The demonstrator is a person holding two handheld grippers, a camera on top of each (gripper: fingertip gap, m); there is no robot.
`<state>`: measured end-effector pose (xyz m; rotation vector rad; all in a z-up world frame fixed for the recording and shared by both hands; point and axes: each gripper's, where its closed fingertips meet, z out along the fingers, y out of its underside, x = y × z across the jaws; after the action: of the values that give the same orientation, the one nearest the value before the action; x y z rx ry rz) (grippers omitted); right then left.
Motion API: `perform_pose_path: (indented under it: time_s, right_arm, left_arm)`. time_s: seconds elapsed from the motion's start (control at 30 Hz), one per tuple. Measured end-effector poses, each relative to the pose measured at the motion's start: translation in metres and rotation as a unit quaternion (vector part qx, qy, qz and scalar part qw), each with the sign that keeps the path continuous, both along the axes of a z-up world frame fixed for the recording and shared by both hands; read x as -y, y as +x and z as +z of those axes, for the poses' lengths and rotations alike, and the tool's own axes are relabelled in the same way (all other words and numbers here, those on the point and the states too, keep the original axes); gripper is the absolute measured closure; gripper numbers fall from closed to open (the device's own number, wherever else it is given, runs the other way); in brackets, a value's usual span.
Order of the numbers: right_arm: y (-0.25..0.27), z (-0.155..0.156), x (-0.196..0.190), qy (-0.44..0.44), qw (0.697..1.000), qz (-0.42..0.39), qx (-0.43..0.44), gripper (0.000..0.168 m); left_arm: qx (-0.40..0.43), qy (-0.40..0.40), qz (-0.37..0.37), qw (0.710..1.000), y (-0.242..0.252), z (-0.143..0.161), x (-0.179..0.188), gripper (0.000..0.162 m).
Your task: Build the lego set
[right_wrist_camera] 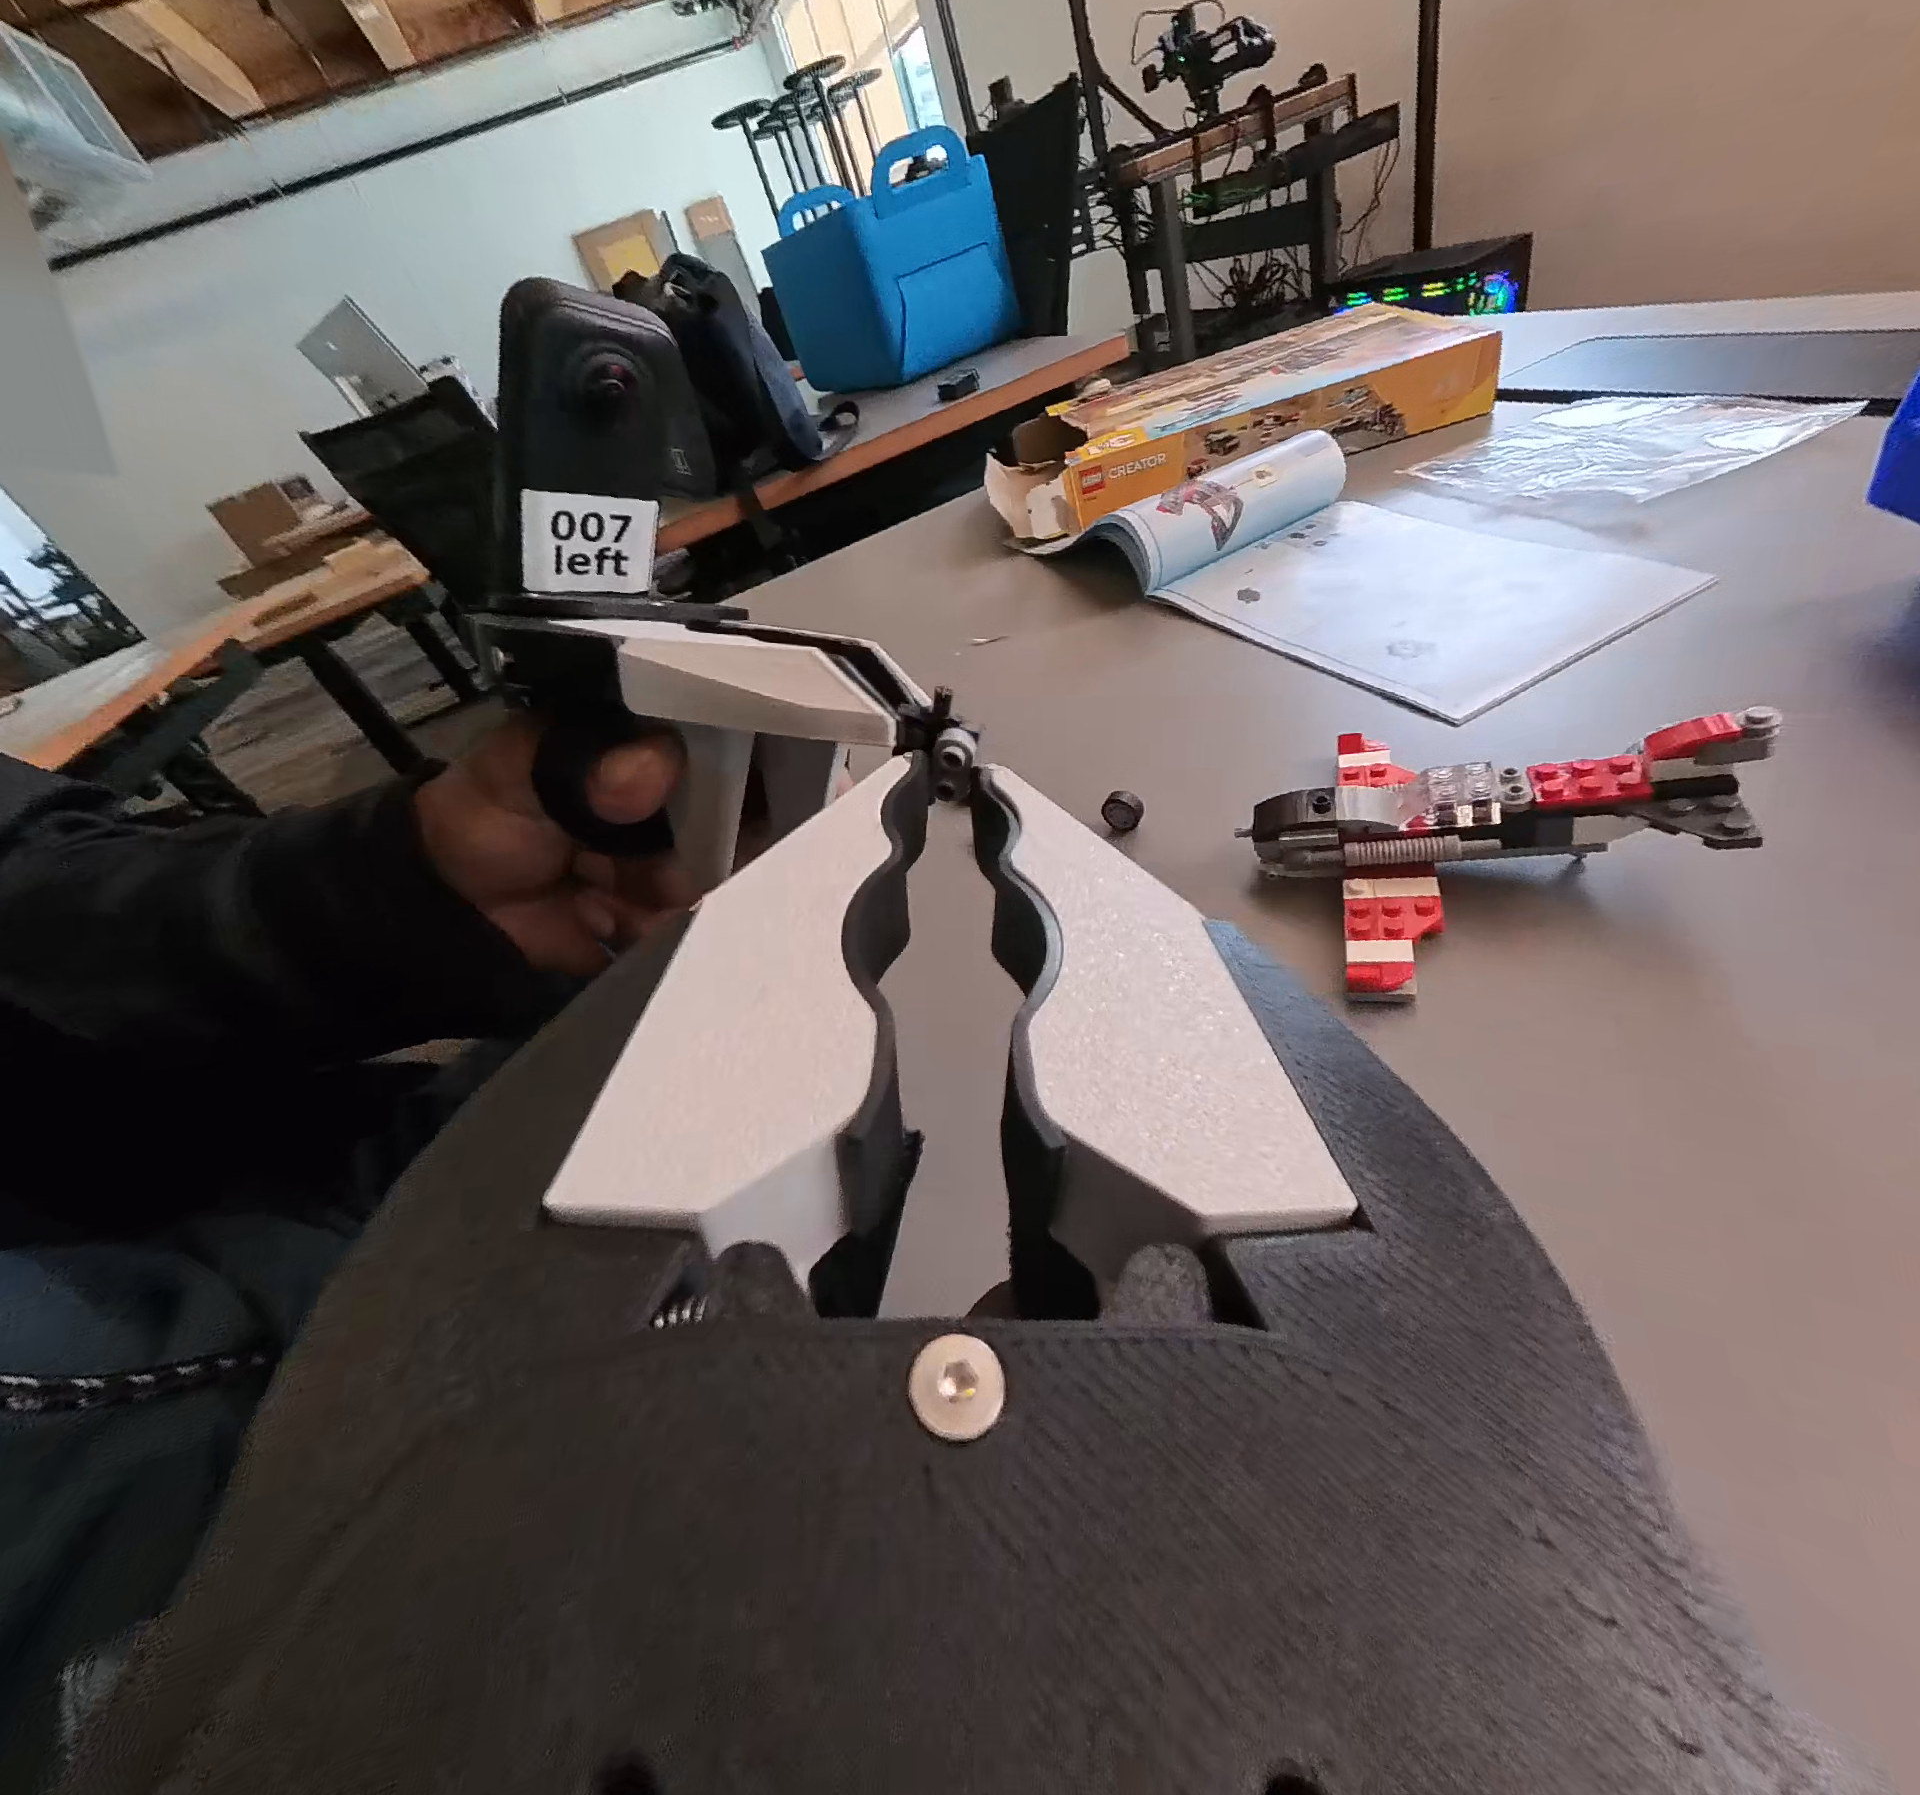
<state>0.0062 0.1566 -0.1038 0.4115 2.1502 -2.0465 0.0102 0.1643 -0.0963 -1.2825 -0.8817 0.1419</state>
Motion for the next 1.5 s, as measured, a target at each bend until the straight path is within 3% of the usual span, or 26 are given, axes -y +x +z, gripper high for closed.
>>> perform_pose_path:
  time_s: [0.37,0.6,0.8,1.27,1.5]
  right_arm:
    - [-0.003,0.002,-0.002,0.03,0.994,-0.047,-0.099,0.162]
    - [-0.006,-0.001,-0.002,0.053,0.989,-0.067,-0.123,0.162]
    - [-0.01,-0.009,-0.002,0.086,0.982,-0.083,-0.147,0.162]
    - [-0.006,-0.004,-0.002,0.068,0.985,-0.068,-0.146,0.168]
    - [-0.011,-0.004,-0.002,0.058,0.987,-0.082,-0.126,0.168]
  left_arm:
    - [-0.011,-0.038,0.032,0.999,-0.002,-0.001,0.001,0.159]
    - [0.019,-0.001,0.038,0.999,-0.006,-0.005,0.004,0.158]
    - [0.034,-0.016,0.041,0.998,-0.008,-0.012,0.0,0.152]
    - [0.082,0.066,0.03,0.994,-0.009,-0.014,0.006,0.158]
    - [0.082,0.068,0.058,0.993,-0.013,-0.015,0.013,0.158]
